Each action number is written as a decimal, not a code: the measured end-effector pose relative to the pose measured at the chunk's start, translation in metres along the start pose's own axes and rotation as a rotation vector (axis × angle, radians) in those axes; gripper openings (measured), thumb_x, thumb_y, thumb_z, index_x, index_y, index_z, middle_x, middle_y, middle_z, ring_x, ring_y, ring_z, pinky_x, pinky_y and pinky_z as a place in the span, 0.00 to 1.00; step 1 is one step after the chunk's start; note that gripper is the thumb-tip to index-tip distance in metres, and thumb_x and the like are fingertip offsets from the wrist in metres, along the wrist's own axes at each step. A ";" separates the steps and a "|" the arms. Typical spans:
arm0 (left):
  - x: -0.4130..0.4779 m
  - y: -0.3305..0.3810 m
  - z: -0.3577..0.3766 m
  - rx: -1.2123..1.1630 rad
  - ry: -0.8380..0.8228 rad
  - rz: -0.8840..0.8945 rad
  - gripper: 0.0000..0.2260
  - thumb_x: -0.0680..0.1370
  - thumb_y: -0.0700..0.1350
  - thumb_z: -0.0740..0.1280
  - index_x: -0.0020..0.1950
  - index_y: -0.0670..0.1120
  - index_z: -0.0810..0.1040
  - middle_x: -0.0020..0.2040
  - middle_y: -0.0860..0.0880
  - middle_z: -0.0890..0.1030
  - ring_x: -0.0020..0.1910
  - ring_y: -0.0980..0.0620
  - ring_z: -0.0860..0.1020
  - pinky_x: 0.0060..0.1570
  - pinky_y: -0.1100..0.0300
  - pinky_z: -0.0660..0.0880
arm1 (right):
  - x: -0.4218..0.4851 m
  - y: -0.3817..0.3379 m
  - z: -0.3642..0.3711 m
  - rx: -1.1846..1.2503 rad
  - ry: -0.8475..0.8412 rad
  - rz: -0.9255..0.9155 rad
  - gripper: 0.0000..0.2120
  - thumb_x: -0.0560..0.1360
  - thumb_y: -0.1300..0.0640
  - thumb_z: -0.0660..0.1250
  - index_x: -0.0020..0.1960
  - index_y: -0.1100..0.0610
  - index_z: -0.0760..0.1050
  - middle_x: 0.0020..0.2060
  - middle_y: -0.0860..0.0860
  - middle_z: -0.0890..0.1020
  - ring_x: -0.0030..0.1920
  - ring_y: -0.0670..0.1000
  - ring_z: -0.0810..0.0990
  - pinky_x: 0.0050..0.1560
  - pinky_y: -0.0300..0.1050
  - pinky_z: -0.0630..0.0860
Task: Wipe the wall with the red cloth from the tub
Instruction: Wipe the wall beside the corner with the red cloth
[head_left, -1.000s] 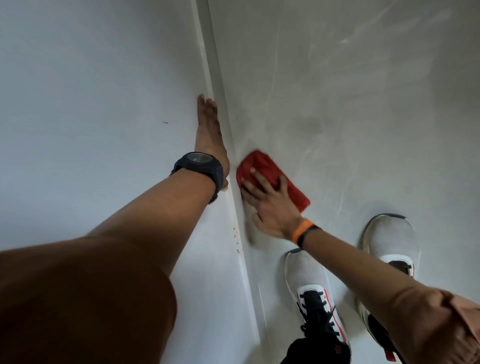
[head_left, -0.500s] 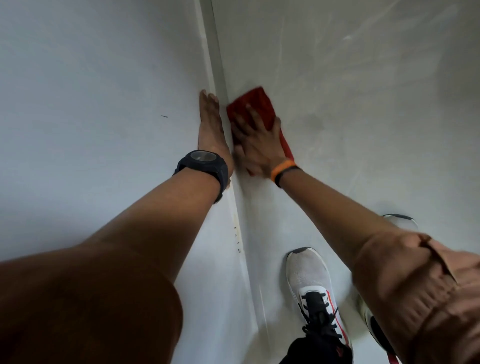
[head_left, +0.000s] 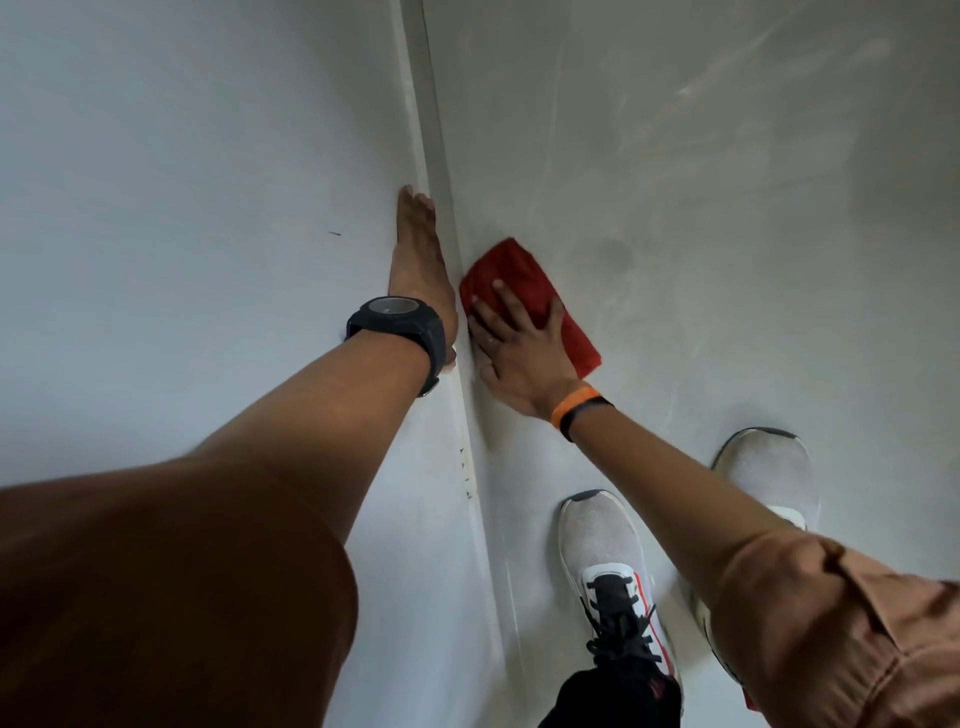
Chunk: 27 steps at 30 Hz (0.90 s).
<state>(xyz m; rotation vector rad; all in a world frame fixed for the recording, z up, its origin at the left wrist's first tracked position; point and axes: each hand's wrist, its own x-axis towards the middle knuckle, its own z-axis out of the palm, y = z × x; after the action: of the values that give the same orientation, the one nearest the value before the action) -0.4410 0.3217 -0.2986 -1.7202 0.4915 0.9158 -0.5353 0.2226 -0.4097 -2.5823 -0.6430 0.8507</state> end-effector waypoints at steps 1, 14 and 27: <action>-0.001 0.000 -0.001 -0.022 0.012 0.002 0.55 0.68 0.79 0.55 0.80 0.41 0.49 0.80 0.34 0.46 0.80 0.34 0.43 0.75 0.31 0.39 | -0.005 -0.001 0.000 0.005 -0.013 -0.005 0.27 0.82 0.48 0.52 0.80 0.50 0.57 0.82 0.47 0.55 0.82 0.57 0.44 0.72 0.79 0.47; 0.034 0.030 -0.015 -0.995 0.328 0.225 0.25 0.79 0.40 0.66 0.74 0.40 0.63 0.65 0.37 0.72 0.61 0.36 0.76 0.54 0.45 0.76 | -0.056 0.022 0.009 0.471 0.371 0.732 0.23 0.77 0.54 0.69 0.70 0.54 0.71 0.63 0.56 0.75 0.61 0.61 0.72 0.56 0.59 0.74; 0.028 0.022 -0.023 -1.687 0.178 -0.093 0.06 0.77 0.36 0.64 0.52 0.37 0.76 0.52 0.37 0.81 0.51 0.40 0.79 0.43 0.56 0.73 | -0.056 0.059 -0.066 1.028 0.303 0.857 0.08 0.70 0.54 0.69 0.49 0.51 0.77 0.34 0.48 0.83 0.44 0.57 0.83 0.49 0.51 0.79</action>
<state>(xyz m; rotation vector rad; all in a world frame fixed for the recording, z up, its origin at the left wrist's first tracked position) -0.4318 0.2962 -0.3315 -3.2735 -0.4937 1.1766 -0.5160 0.1320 -0.3598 -1.8405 0.8580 0.6848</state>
